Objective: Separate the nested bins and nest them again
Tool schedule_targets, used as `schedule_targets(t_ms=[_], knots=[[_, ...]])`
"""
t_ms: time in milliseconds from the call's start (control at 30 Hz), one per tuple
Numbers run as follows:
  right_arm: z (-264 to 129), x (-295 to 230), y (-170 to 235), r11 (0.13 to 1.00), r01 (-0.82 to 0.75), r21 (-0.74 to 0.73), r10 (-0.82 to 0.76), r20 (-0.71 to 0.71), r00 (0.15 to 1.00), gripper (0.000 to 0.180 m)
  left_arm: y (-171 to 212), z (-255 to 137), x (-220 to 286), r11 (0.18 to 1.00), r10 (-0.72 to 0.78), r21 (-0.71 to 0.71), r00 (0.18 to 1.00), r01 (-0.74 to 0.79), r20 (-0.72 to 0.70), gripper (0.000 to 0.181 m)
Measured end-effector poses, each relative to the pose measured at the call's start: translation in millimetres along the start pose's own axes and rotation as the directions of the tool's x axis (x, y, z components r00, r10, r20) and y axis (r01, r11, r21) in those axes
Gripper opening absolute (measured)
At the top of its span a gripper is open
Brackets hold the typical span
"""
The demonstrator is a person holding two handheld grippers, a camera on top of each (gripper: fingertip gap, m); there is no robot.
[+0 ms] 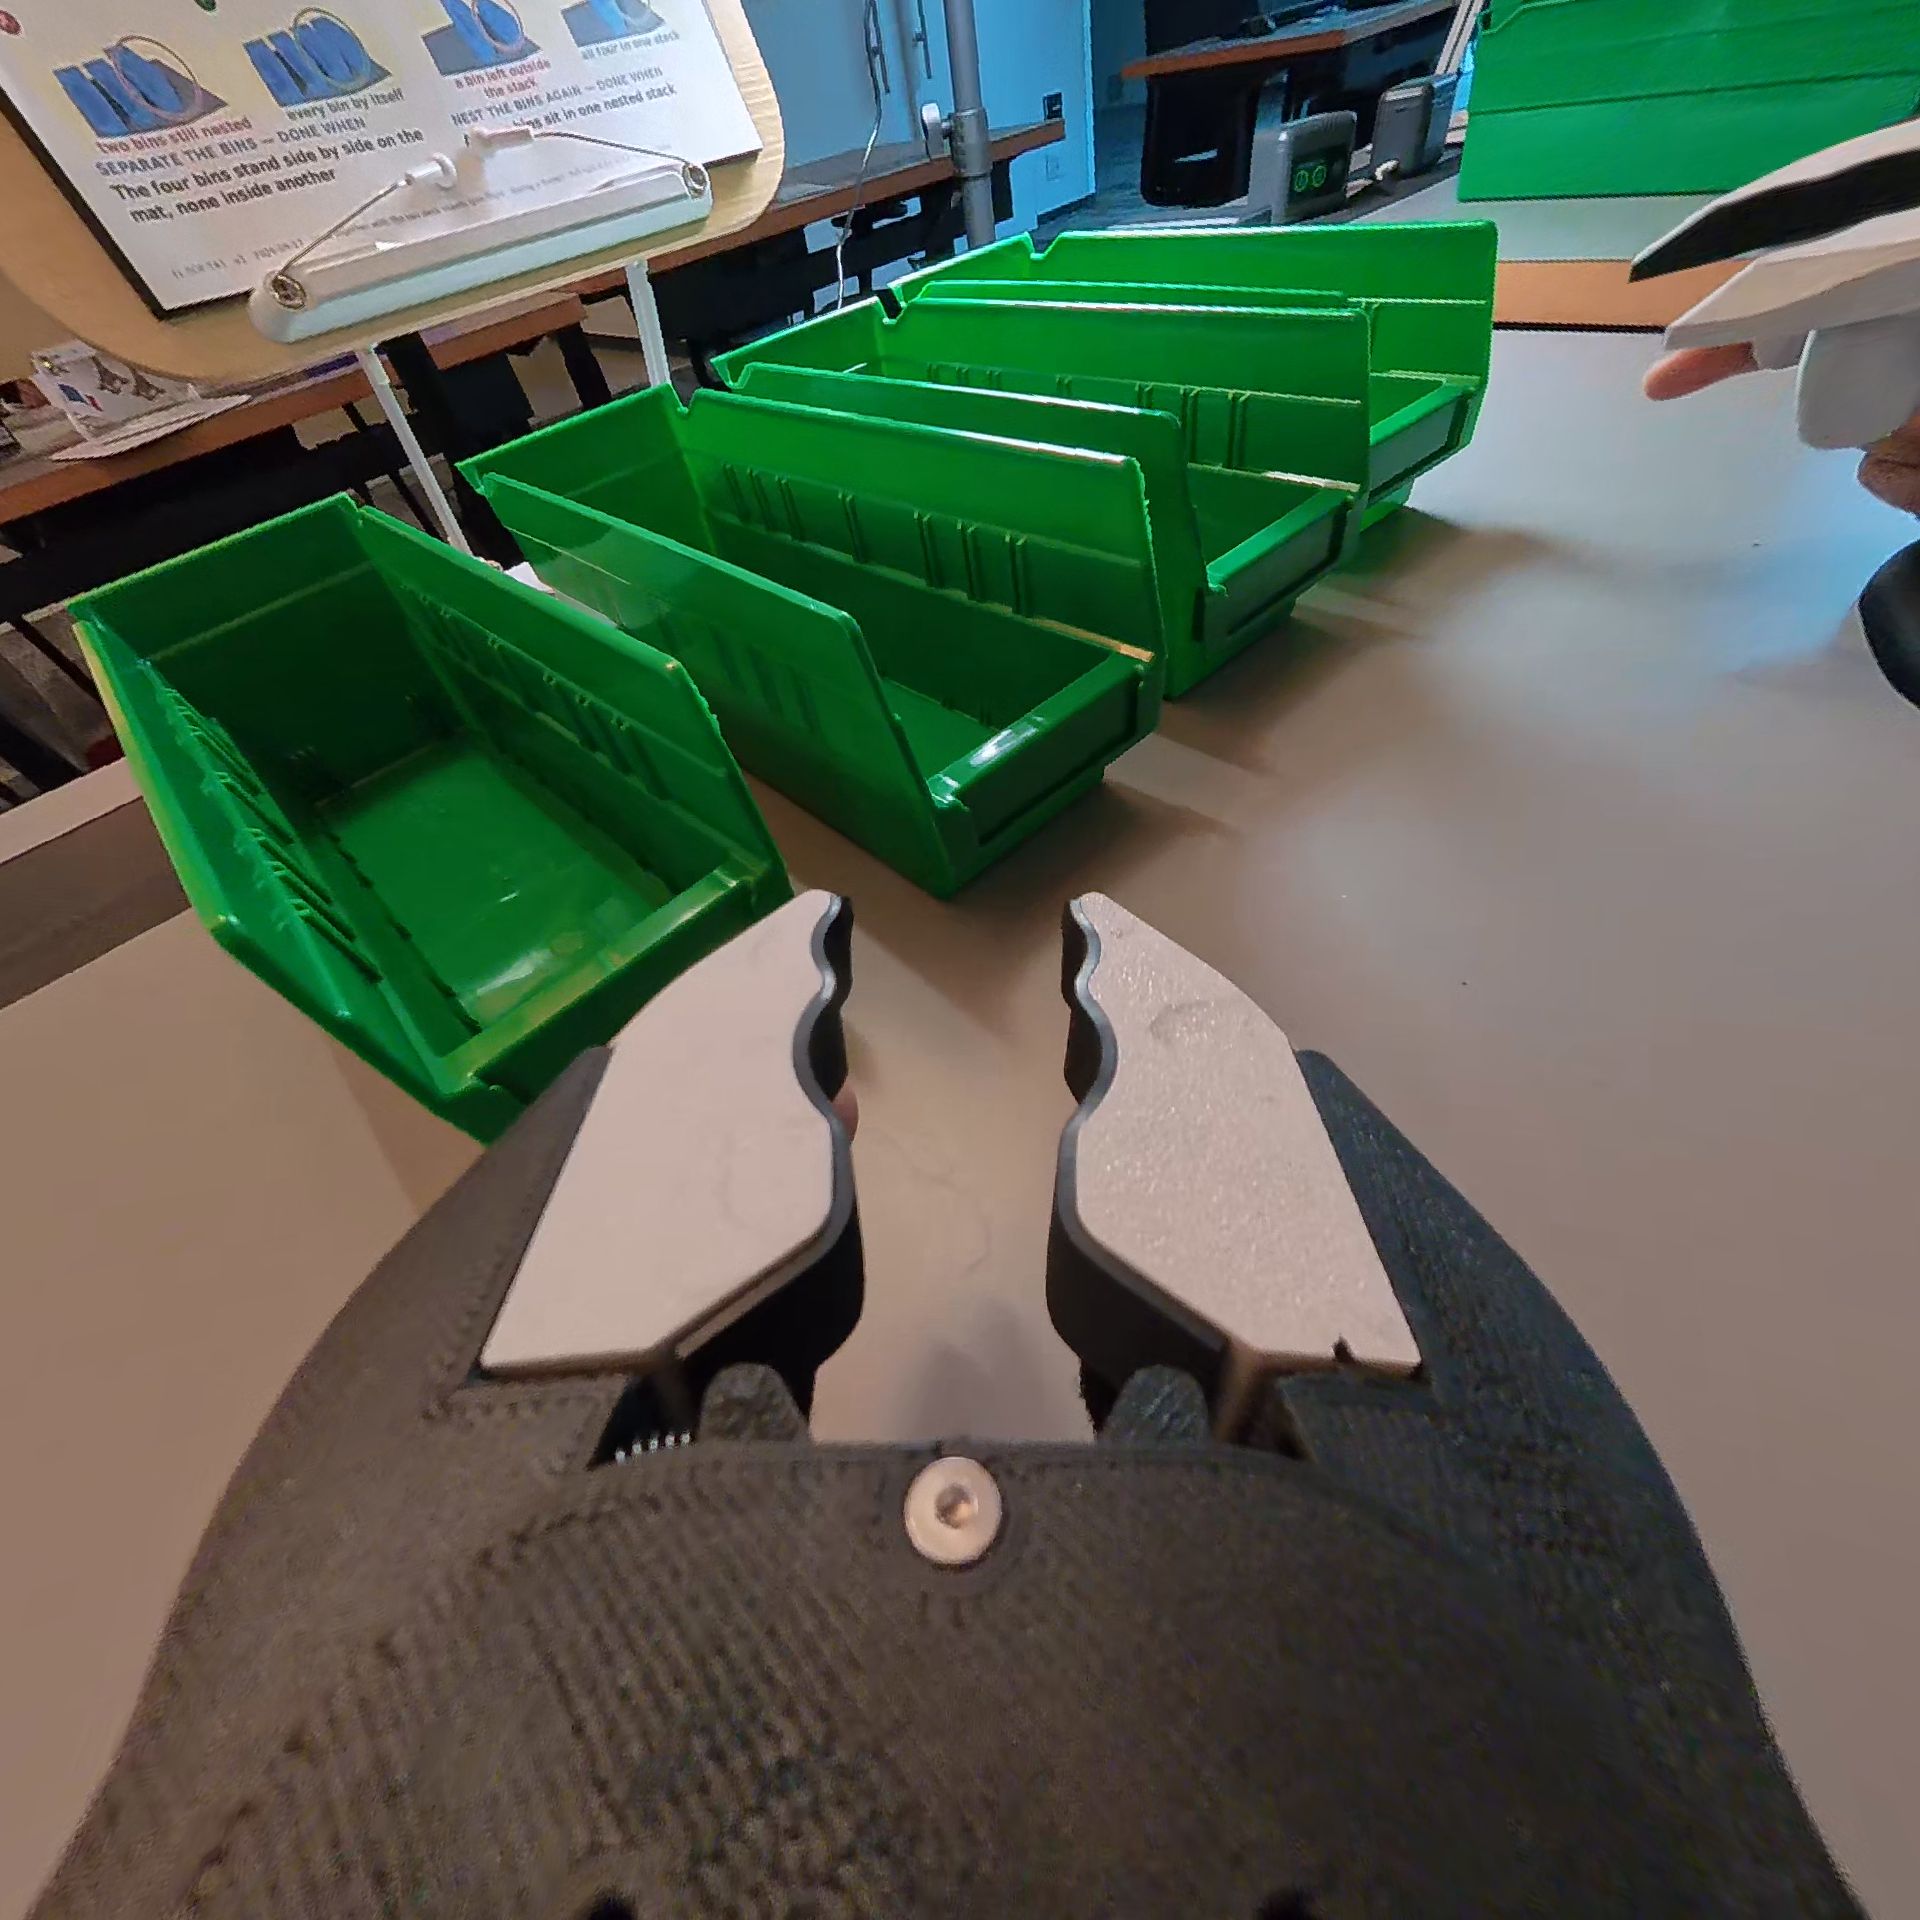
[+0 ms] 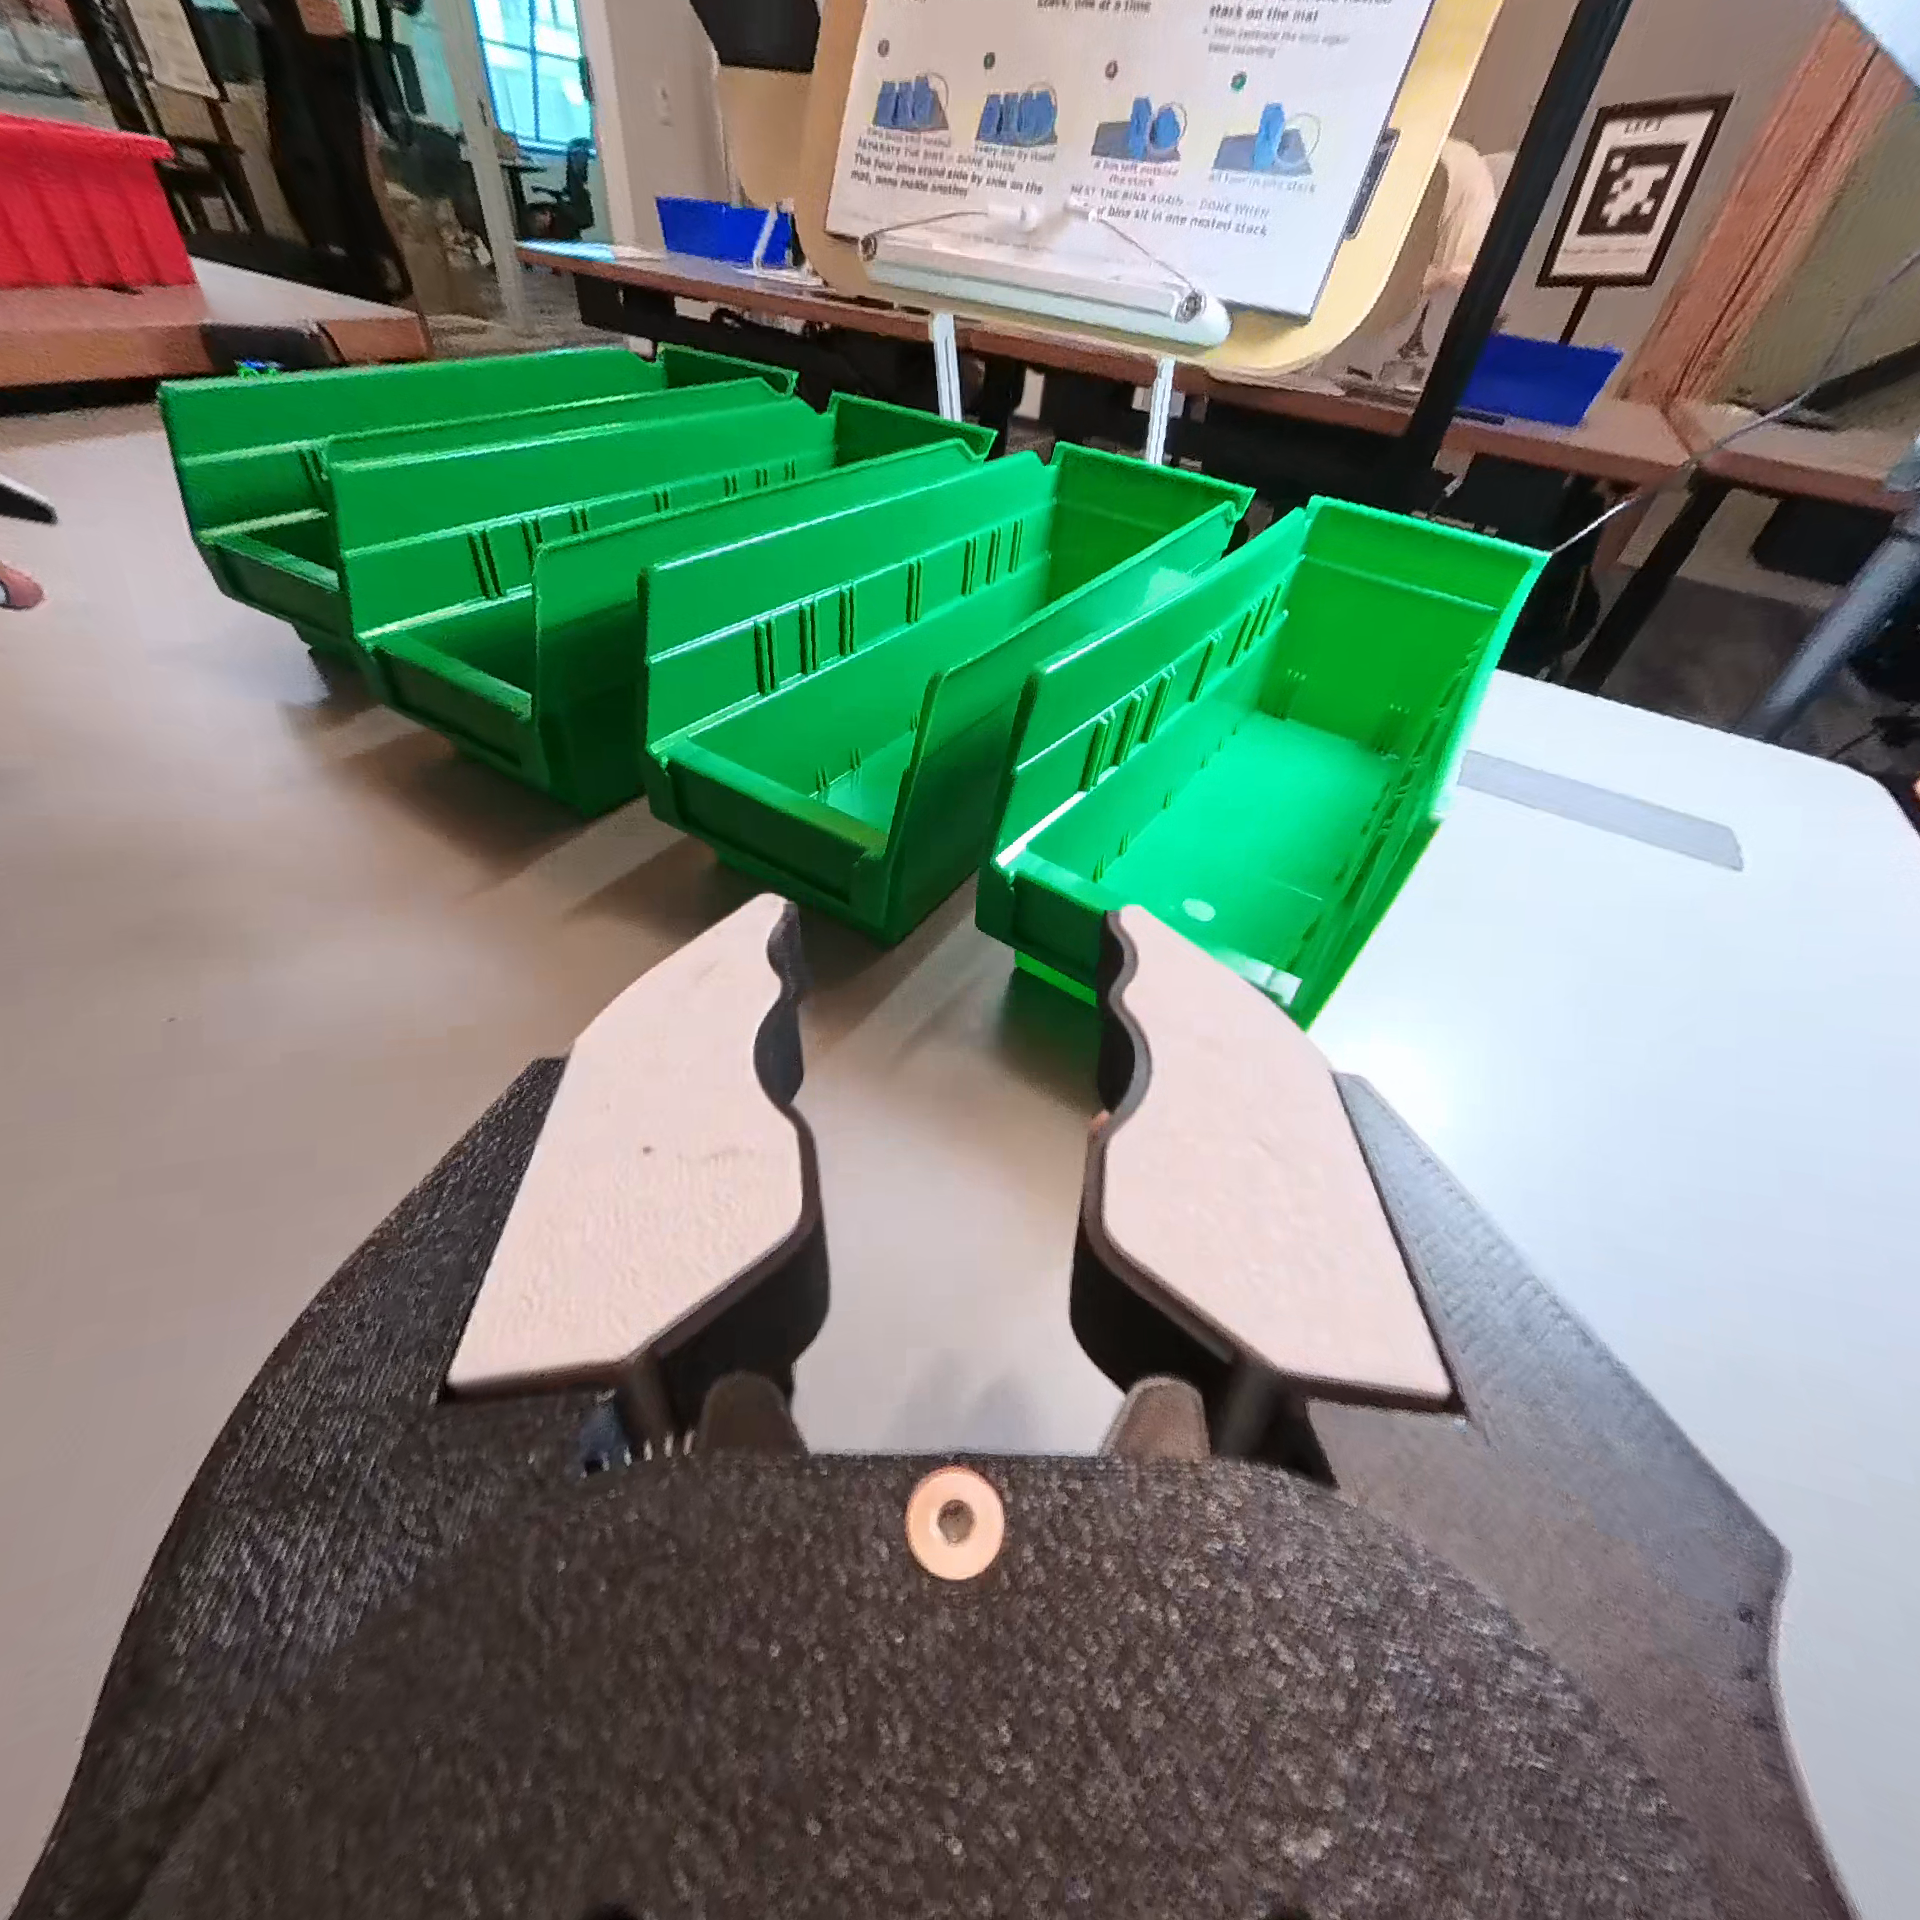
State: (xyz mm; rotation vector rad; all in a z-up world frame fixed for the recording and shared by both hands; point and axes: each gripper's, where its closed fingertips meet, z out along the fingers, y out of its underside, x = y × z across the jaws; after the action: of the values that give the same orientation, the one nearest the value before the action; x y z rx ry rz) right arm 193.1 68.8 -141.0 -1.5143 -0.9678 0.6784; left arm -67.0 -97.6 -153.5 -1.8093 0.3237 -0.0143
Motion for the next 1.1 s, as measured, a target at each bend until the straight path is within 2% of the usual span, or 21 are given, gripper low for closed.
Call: schedule_targets(t_ms=[600, 867, 1100], knots=[[-2, -4, -2, 0.998, 0.063, 0.019, -0.063, -0.025, 0.998, 0.055, 1, 1, 3, 0.997, 0.072, -0.012, 0.997, -0.072, 0.015, 0.038], [-3, -3, -2, 0.998, 0.063, 0.021, -0.062, -0.028, 0.998, 0.054, 6, 9, 19, 0.997, 0.07, -0.038, 0.996, -0.072, -0.058, 0.034], [-3, -4, -2, 0.997, 0.07, 0.027, -0.069, -0.032, 0.997, 0.055, 11, 12, 22, 0.993, 0.098, -0.057, 0.993, -0.101, -0.061, 0.035]])
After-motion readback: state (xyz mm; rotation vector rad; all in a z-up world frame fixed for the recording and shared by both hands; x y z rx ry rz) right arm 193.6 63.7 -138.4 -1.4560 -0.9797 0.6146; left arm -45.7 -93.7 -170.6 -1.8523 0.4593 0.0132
